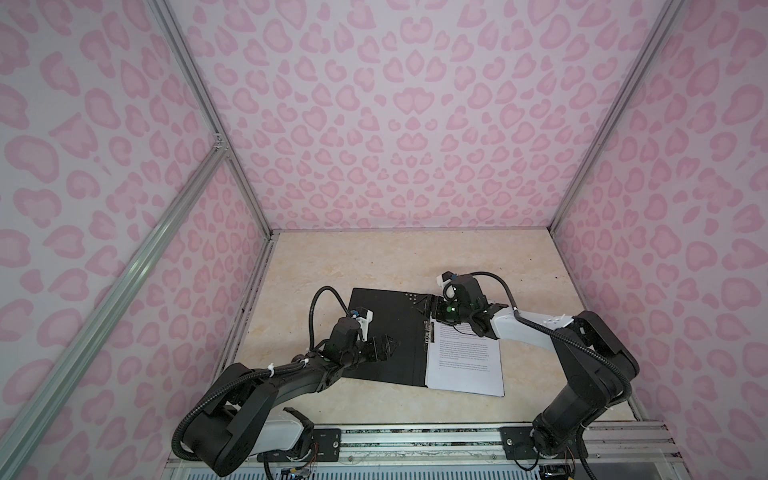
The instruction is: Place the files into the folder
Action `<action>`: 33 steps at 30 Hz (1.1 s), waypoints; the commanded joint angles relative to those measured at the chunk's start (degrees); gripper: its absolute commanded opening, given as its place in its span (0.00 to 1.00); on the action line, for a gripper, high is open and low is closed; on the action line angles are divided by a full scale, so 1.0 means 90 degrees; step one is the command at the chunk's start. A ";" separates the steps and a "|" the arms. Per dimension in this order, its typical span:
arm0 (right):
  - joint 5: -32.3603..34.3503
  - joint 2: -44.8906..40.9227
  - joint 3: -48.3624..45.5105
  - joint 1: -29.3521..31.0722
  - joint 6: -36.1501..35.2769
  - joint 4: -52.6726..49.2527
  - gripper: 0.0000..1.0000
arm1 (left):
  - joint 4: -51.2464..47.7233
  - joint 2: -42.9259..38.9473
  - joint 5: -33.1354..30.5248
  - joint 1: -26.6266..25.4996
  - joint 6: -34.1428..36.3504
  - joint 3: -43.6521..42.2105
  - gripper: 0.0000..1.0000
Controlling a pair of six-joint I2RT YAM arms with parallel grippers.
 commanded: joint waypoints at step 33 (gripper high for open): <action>0.2921 -0.2761 -0.0083 0.1156 0.0121 -0.3246 0.63 | -0.0943 0.0024 -0.0152 0.0012 -0.0016 -0.0022 0.99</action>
